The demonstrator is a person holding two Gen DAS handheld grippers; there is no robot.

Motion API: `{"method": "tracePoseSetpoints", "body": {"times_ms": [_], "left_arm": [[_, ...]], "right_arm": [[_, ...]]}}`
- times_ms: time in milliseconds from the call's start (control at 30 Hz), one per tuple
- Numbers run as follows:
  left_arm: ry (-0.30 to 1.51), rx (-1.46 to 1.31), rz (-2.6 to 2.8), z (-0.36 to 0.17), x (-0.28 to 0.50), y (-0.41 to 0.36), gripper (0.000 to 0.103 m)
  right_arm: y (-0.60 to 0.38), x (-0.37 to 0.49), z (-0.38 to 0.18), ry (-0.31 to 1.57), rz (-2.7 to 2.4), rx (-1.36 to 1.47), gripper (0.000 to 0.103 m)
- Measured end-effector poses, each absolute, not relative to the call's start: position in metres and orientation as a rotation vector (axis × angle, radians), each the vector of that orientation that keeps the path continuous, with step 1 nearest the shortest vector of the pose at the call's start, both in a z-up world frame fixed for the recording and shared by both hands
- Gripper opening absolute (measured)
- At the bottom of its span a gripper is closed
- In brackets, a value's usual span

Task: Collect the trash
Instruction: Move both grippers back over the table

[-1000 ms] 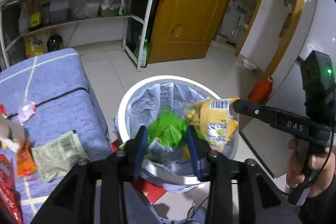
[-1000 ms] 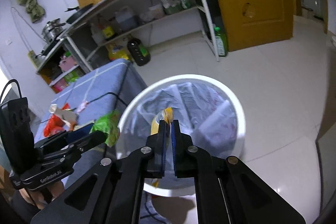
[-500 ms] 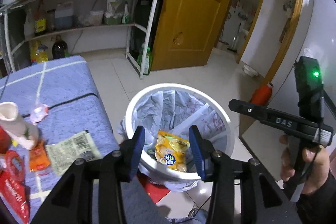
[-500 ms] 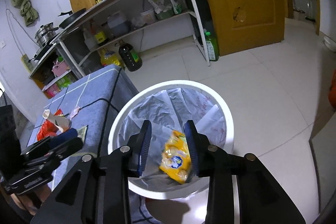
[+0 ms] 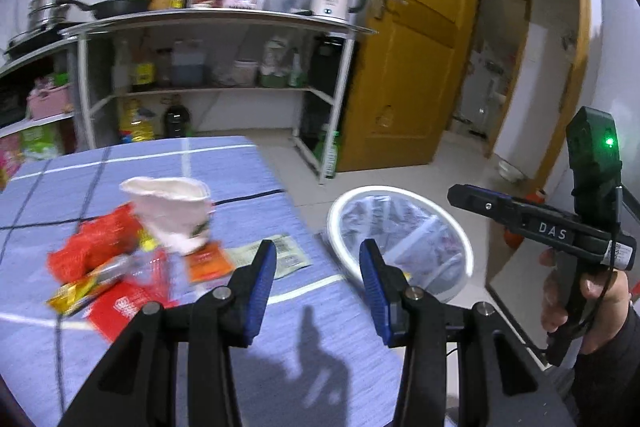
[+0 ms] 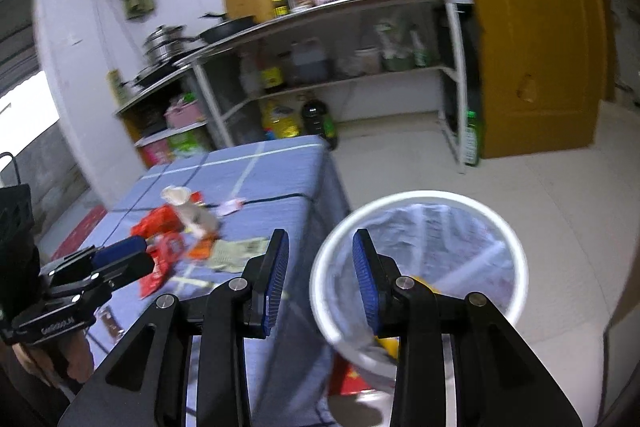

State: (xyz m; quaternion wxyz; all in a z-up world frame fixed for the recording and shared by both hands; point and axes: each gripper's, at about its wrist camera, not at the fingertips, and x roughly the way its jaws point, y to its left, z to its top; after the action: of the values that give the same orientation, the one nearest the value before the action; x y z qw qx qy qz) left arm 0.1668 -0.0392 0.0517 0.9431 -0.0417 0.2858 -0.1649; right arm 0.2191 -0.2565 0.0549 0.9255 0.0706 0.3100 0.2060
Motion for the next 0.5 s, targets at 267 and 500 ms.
{"method": "tracePoseSetpoints", "body": {"times_ms": [267, 500], "left_arm": [[0.599, -0.069, -0.184, 0.035, 0.141, 0.03, 0.053], [0.632, -0.1, -0.092, 0.009, 0.112, 0.073, 0.057]], "right_arm": [[-0.196, 0.229, 0.044, 0.668, 0.529, 0.072, 0.035], [-0.156, 0.24, 0.032, 0.702, 0.594, 0.004, 0.036]]}}
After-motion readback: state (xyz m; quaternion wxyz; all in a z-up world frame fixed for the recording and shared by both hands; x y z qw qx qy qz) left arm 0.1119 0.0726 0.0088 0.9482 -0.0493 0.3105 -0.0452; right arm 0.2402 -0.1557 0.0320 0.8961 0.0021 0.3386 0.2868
